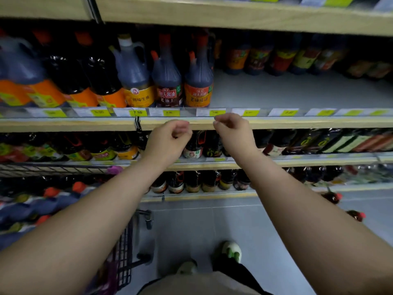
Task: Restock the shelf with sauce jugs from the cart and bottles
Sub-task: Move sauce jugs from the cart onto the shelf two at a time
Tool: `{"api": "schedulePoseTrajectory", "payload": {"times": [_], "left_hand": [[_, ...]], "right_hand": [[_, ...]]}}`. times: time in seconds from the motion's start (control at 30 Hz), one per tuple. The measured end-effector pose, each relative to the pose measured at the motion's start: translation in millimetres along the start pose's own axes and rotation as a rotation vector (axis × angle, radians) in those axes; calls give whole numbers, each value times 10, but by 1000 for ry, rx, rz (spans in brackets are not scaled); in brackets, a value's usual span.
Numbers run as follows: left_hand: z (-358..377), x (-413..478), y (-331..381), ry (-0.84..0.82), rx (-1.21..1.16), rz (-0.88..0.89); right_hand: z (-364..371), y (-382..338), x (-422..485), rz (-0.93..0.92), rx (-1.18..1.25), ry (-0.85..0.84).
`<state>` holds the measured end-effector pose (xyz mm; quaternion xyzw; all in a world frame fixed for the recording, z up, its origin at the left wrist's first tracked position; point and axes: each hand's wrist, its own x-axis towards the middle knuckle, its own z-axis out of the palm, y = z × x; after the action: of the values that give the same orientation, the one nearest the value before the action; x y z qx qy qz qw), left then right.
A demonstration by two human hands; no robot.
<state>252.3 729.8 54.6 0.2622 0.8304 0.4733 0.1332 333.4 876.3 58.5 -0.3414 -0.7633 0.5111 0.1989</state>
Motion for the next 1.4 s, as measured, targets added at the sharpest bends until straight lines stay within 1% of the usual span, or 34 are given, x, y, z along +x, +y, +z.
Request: {"api": "schedulePoseTrajectory", "payload": {"times": [0.1,0.27,0.43,0.63,0.77,0.9,1.0,1.07,1.13,1.2,1.3,1.4], "left_hand": [[-151,-324,41,-34,-22,29],[-359,-757,71,-43,7,55],[-552,-1272,73,34,-10,48],[-746,-2213,-46,147,-46,-9],[-1015,-2845,-260,202,-9,-52],[-1457,-3362,-542,280,17,-109],[-1791,-3617,-758,353,45,-140],[-1977,-3717,-914,384,26,-162],[-2189,-3810,-1100,387,-19,-194],[-2438,-3883,-1296,385,-8,-201],[-2852,-3945,-1549,358,9,-205],[-3310,-4003,-1835,303,56,-208]], "right_hand": [[-37,-85,-432,-10,-8,29],[-94,-219,-990,-58,-22,0],[-109,-339,-1499,-89,33,-20],[-17,-271,-2363,-82,48,-142],[244,-245,-2852,-75,97,-230],[611,-368,-3273,-99,40,-356],[917,-514,-3509,-139,14,-408],[1119,-610,-3629,-165,2,-423],[1382,-675,-3755,-179,-4,-431],[1673,-752,-3874,-172,-15,-431],[2121,-854,-4027,-164,-18,-429],[2604,-961,-4235,-115,23,-371]]}}
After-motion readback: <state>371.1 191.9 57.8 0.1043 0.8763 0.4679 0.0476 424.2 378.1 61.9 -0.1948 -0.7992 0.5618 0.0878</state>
